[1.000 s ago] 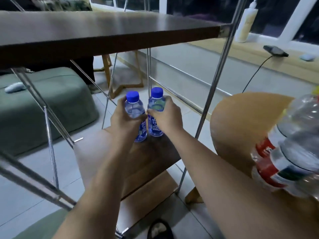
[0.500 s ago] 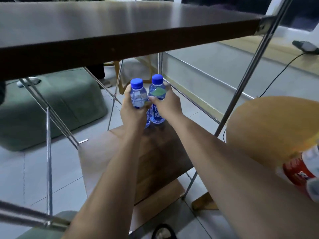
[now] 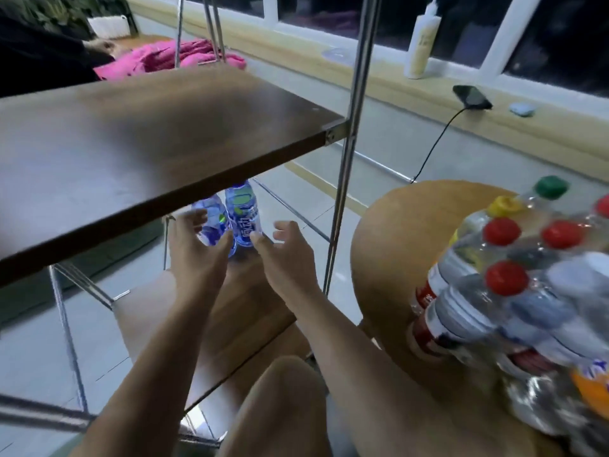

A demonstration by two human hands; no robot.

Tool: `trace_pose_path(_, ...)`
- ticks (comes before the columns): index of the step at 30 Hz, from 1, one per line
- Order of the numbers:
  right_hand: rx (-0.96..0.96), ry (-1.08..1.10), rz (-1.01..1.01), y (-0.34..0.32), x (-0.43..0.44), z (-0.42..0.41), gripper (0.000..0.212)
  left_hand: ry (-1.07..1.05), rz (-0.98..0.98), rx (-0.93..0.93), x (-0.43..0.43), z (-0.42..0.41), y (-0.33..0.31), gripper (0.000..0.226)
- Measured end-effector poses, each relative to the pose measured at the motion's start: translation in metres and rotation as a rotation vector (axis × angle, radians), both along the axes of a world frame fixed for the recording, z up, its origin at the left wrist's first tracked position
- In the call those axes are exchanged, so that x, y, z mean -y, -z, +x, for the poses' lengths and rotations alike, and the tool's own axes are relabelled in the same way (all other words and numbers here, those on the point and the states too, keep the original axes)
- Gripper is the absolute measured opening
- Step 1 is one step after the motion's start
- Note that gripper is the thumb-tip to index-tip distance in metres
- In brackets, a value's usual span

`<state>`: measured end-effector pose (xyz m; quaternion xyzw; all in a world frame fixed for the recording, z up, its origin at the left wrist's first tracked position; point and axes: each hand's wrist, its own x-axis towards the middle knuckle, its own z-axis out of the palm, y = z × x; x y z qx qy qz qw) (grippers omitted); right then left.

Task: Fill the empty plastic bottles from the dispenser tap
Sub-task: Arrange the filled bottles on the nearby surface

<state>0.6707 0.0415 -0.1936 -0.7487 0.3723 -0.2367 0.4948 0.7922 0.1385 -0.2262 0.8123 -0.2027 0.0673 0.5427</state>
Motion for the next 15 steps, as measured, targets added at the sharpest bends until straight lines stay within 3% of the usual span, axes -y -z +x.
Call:
trace_pose_path(5, 0.026, -0.038, -0.060, -0.023, -0.025, -0.082, 0.049, 0.311, 0.084, -0.066, 0.003, -0.046, 0.005, 0.018)
trace_pose_path(10, 0.152, 0.175, -0.246, -0.033, -0.049, -0.154, 0.022, 0.554, 0.118, -0.099, 0.023, -0.079, 0.006, 0.015)
trace_pose_path(15, 0.310, 0.451, -0.530, -0.049, -0.051, -0.216, 0.009, 0.737, 0.055, -0.087, 0.048, -0.116, -0.019, 0.015)
